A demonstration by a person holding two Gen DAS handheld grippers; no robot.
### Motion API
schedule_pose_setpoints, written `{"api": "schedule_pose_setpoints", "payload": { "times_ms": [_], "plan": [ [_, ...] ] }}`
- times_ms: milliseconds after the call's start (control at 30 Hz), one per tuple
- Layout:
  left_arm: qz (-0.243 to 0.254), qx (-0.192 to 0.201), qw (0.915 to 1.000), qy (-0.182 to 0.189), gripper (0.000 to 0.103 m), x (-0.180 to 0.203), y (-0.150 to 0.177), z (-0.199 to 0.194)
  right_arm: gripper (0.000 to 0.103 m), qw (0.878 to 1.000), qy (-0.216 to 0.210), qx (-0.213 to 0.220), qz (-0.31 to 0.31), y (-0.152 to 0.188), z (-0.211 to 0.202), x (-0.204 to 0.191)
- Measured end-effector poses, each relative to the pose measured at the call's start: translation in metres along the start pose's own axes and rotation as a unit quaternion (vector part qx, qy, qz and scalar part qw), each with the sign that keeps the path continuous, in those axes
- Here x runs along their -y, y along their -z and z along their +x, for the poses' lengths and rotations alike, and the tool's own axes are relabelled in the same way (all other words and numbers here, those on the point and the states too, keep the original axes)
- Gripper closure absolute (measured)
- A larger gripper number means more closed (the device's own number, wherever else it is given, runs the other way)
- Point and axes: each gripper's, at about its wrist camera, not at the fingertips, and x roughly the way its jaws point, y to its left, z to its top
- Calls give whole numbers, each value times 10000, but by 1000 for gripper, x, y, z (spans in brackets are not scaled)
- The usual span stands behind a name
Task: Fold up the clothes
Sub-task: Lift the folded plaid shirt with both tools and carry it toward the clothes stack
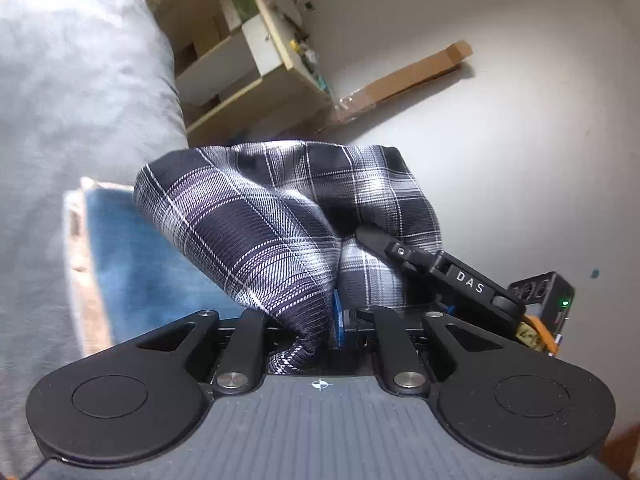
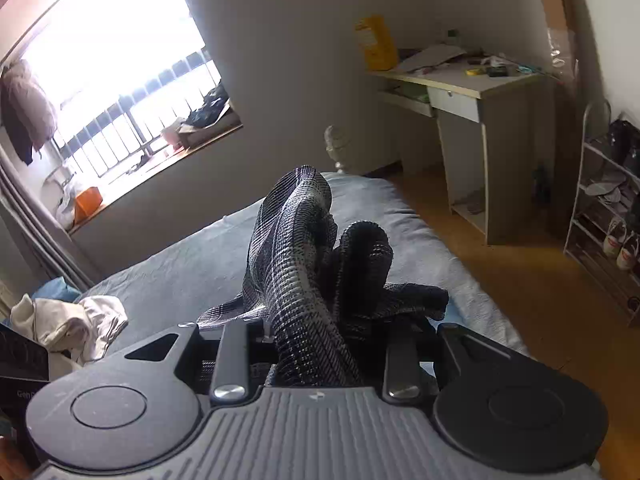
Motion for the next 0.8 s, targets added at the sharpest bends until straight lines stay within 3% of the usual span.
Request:
{"api": "schedule_pose_setpoints", "payload": {
  "times_ms": [167, 400, 467, 600, 667, 800],
  "plan": [
    [-143, -51, 9998, -112, 91, -16, -4, 24, 70, 9994, -148, -133, 285, -5, 24, 51],
    [-352, -195, 9982, -454, 91, -56, -25, 46, 70, 9953, -517, -576, 577, -2, 89, 86],
    [-500, -380, 9965, -555, 90, -81, -31, 59, 70, 9945, -480, -730, 583, 7, 117, 96],
    [-1084, -951, 9891, -282, 89, -125, -48, 76, 57, 9869, -43, -1269, 998, 30, 167, 120],
    [-880, -1138, 9894, -199, 89, -126, -57, 77, 51, 9849, 126, -1259, 1182, 36, 163, 127],
    [-889, -1546, 9839, -84, 78, -130, -70, 81, 47, 9887, 505, -443, 1337, 33, 96, 118]
  ]
}}
